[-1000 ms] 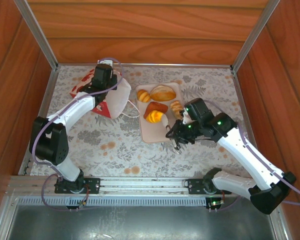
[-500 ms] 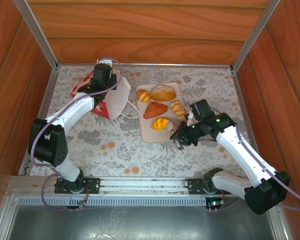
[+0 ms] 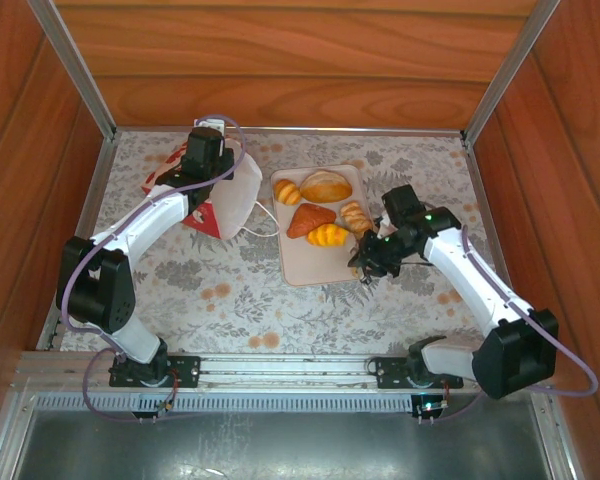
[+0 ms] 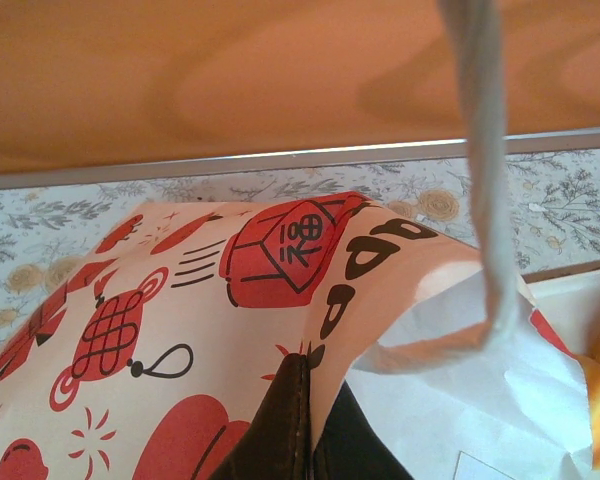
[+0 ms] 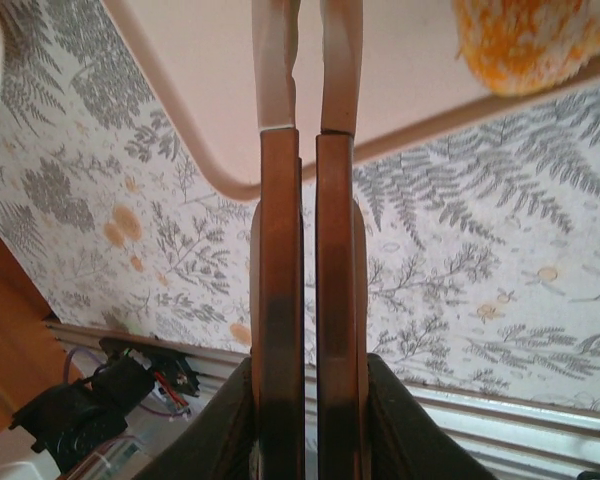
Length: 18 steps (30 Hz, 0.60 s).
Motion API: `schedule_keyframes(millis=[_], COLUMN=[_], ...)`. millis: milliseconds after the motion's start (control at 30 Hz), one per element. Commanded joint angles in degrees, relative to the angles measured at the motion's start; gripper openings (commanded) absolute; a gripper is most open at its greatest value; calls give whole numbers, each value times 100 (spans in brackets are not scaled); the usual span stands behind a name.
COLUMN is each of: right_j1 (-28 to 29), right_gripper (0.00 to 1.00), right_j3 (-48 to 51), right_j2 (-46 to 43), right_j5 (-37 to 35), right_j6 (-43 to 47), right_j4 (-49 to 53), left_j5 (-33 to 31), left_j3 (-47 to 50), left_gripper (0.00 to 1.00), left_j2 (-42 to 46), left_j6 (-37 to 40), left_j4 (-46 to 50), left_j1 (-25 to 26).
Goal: Take the fake bread out of the paper bag
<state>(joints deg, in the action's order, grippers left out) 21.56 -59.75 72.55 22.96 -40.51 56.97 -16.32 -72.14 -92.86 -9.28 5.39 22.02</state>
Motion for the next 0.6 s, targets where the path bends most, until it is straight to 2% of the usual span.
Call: schedule_keyframes(millis=[0, 233, 567], right_j1=[-120, -194, -205], right_gripper=[23, 28, 35], right_j3=[-214, -315, -358], right_j2=[152, 443, 256], right_j5=[-108, -25, -124], right_j6=[296, 397, 347], right_j4=[-8, 38, 303], left_j5=[111, 139, 192], left_j3=[51, 59, 25], left_gripper=[0, 0, 0], left_j2=[110, 128, 84], left_j6=[-92, -92, -109], left_j4=[-14, -12, -38], left_j1=[-40, -40, -40])
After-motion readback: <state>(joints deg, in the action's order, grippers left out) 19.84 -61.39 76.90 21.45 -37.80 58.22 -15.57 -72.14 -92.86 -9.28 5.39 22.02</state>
